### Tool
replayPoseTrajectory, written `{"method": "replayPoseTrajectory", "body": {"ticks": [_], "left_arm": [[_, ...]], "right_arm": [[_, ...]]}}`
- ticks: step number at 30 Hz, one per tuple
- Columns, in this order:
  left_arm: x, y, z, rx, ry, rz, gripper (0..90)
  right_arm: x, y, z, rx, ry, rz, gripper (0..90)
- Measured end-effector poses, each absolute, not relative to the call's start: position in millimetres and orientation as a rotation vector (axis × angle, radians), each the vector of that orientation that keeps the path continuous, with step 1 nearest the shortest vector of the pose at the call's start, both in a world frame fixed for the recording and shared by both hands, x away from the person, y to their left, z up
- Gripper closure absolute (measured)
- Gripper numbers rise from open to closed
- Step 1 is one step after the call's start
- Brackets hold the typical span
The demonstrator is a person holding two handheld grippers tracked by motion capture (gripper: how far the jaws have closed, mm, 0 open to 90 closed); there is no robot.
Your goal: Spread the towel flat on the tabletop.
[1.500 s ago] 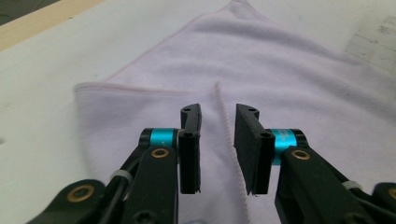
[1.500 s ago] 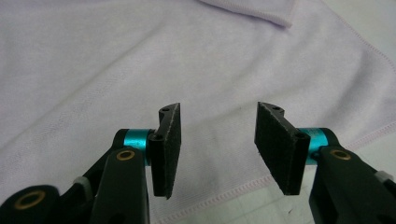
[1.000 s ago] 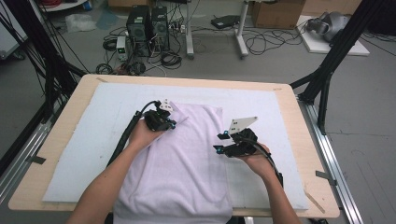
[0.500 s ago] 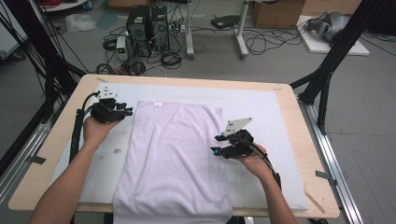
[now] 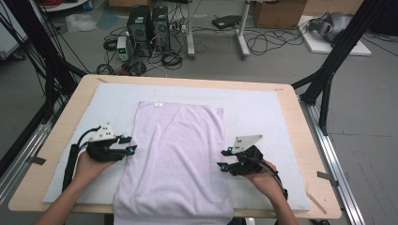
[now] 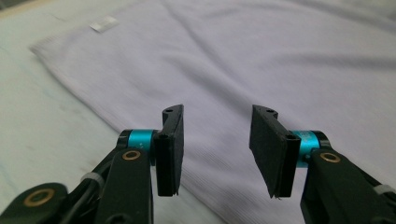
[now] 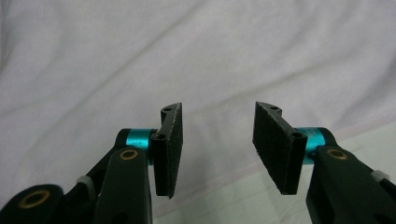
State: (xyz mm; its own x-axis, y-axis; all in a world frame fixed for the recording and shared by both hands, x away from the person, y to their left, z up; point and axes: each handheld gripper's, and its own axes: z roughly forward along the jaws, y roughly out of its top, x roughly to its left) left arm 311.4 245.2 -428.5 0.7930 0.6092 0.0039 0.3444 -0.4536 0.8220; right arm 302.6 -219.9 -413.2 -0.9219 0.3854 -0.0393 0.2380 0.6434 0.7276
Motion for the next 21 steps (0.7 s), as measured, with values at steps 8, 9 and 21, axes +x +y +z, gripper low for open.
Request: {"method": "replayPoseTrajectory", "body": {"ticks": [8,9,21], "left_arm": [[297,247,-446,2.183,0.668,0.314,77.4],[297,247,-446,2.183,0.668,0.316,85.9],[289,256,-442,2.14,0.713,0.317,70.7]], "right_arm": [[300,-218,-439,0.525,2.756,1.095,74.5],[300,-218,-438,0.515,2.771,1.098,82.8],[294,-233,-433,0.535,2.769,1.187,75.3]]}}
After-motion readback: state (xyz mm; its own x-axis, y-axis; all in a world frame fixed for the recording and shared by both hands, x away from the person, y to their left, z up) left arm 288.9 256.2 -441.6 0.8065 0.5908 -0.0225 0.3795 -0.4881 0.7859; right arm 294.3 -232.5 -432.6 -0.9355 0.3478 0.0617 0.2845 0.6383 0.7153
